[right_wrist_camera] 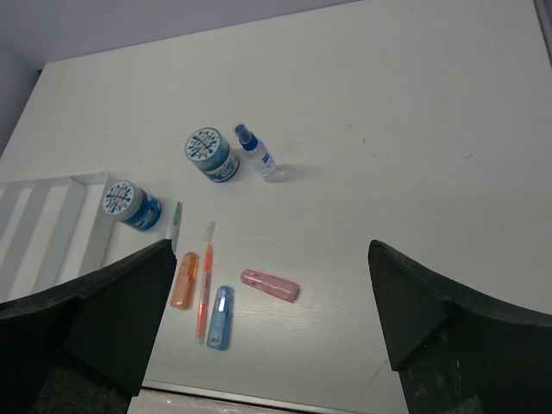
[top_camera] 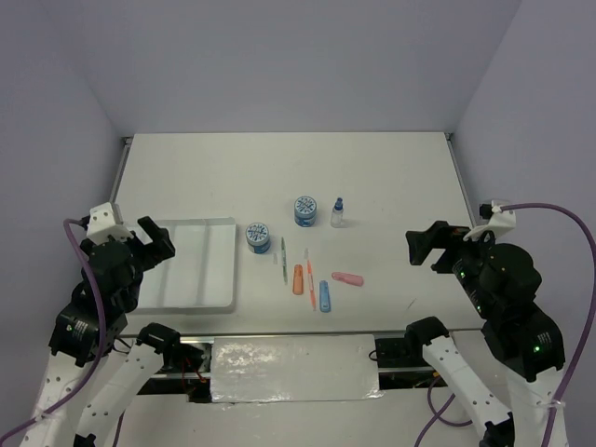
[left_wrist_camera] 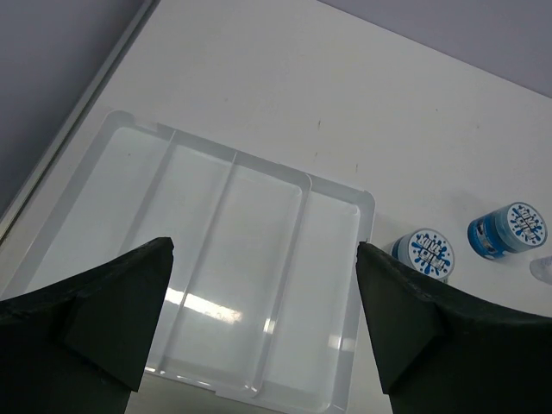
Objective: Sort the stationery into containers
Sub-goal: Pick up the pen from the center of the board.
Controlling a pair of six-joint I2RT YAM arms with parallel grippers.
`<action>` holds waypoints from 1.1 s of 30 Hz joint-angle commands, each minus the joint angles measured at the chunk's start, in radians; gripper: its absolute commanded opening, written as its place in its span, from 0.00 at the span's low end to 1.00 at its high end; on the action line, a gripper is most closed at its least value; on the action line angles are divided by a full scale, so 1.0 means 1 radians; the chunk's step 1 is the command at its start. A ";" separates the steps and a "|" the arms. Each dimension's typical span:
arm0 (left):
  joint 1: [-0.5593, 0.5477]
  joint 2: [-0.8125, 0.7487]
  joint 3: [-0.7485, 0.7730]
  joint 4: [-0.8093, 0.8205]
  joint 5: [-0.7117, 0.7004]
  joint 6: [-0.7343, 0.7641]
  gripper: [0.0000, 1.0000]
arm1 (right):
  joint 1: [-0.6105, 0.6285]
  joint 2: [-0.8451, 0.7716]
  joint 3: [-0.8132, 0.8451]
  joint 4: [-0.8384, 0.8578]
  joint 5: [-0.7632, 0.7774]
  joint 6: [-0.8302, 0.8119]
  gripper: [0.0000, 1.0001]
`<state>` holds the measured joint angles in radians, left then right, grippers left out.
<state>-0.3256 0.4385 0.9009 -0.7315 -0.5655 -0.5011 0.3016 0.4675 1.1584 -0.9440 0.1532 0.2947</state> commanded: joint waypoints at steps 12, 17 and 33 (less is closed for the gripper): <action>-0.003 0.003 -0.003 0.029 -0.017 -0.039 0.99 | 0.062 0.212 -0.163 0.304 -0.373 0.205 1.00; -0.003 0.003 -0.007 0.006 -0.042 -0.076 0.99 | 0.431 0.449 -0.131 0.300 0.042 0.273 1.00; -0.003 0.071 -0.005 0.012 -0.004 -0.045 0.99 | 0.703 1.000 -0.045 0.258 0.266 0.380 0.54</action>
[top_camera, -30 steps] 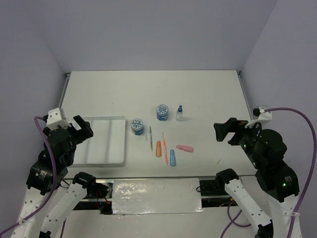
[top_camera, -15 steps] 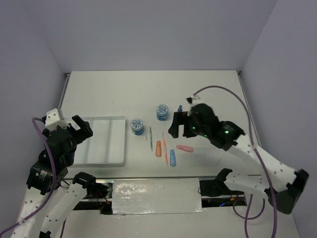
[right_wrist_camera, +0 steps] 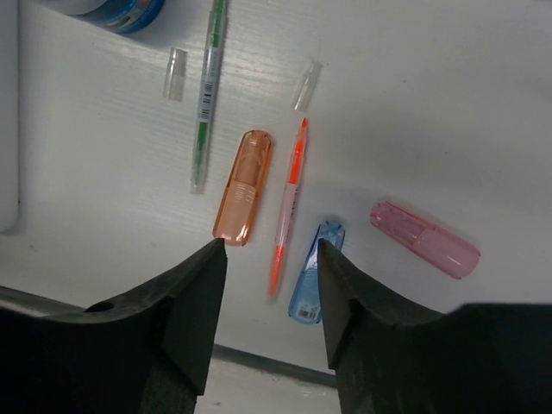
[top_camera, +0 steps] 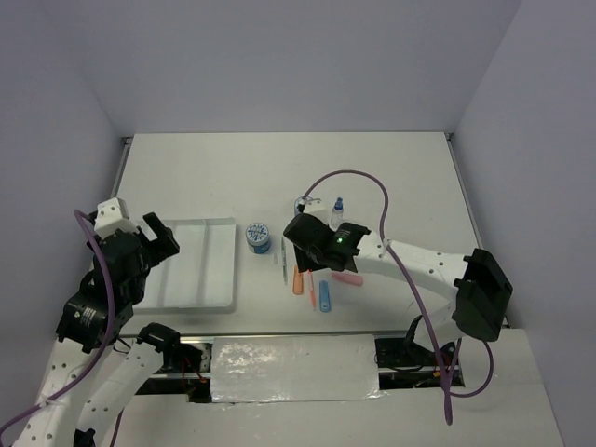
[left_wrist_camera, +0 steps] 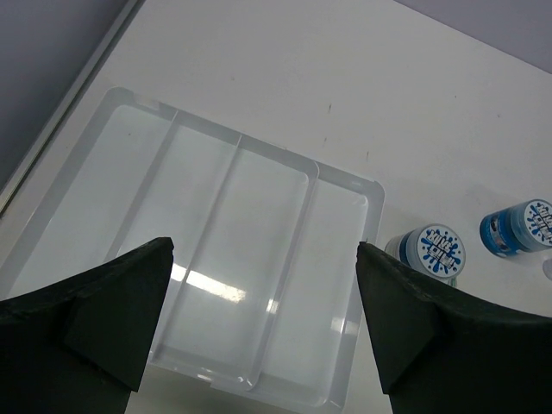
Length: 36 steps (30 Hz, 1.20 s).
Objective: Sort the stationery into containers
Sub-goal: Pick up the pen from the center of the board.
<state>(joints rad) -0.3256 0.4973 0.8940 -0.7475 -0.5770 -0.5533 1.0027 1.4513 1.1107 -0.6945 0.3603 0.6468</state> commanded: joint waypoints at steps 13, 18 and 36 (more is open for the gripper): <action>-0.003 0.012 -0.001 0.033 0.022 0.016 0.99 | 0.011 0.061 -0.123 0.115 -0.012 0.059 0.49; -0.003 0.012 -0.004 0.037 0.028 0.020 0.99 | 0.024 0.106 -0.118 0.121 -0.018 0.059 0.46; -0.003 0.006 -0.003 0.034 0.023 0.016 0.99 | 0.030 0.204 -0.161 0.179 -0.044 0.074 0.34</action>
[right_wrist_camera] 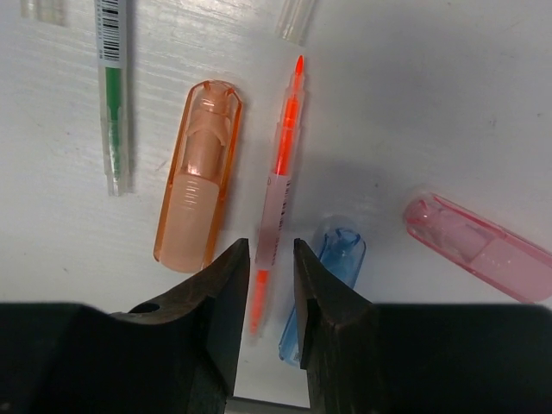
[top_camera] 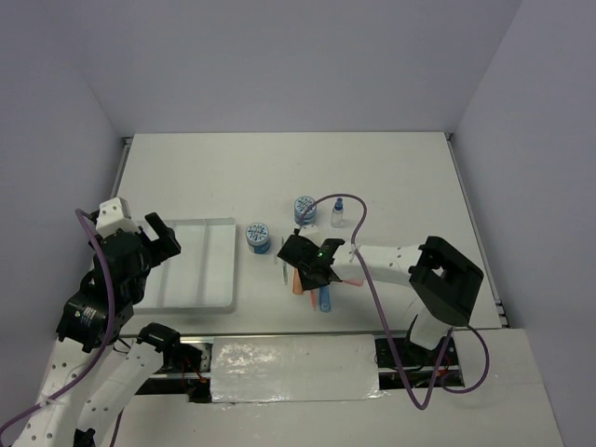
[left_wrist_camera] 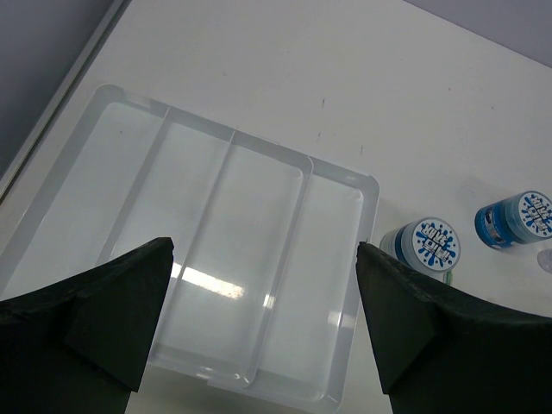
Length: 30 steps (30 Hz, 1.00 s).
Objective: Sort the stationery into containers
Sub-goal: Pick up the pen from the center of the board.
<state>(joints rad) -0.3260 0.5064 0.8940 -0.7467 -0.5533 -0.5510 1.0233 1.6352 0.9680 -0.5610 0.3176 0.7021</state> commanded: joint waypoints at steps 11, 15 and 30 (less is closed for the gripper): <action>-0.002 0.000 -0.004 0.035 0.001 0.014 0.99 | 0.009 0.041 -0.046 0.067 -0.014 0.043 0.13; -0.002 0.014 0.009 0.035 0.024 0.016 0.99 | 0.011 -0.004 -0.052 0.064 -0.002 0.072 0.01; -0.322 0.363 0.148 0.046 0.110 -0.220 0.99 | 0.011 -0.631 0.055 -0.296 0.242 0.163 0.00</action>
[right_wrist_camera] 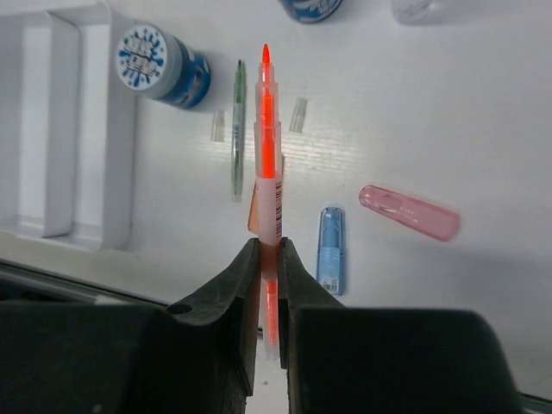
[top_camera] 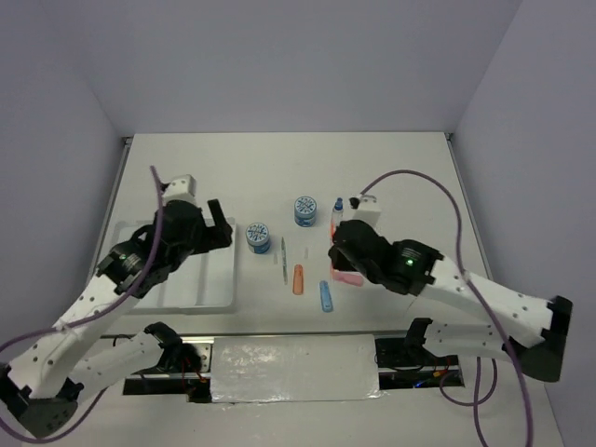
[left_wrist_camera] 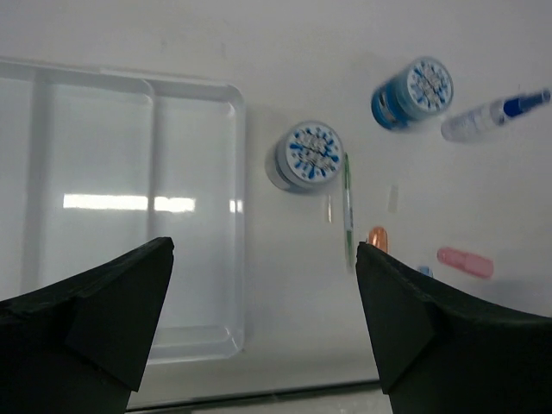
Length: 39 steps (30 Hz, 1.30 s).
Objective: Sort the stationery into containers
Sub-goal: Pick up the pen from the center of the board, then close the pen cap on the pen.
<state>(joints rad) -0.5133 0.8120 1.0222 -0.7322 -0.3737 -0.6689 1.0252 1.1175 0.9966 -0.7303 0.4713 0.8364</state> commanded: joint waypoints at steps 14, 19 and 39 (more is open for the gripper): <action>-0.426 0.628 0.072 0.161 -0.203 -0.279 0.72 | 0.007 -0.334 -0.015 -0.205 0.038 -0.025 0.00; -0.383 0.788 0.115 0.185 -0.162 -0.261 0.71 | 0.009 -0.321 -0.032 -0.153 0.004 -0.066 0.00; -0.295 0.952 0.119 0.304 -0.088 -0.221 0.56 | 0.007 -0.329 -0.085 -0.090 -0.022 -0.117 0.00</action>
<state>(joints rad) -0.8120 1.7332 1.1389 -0.4644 -0.4816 -0.8936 1.0256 0.7971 0.9230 -0.8700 0.4473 0.7334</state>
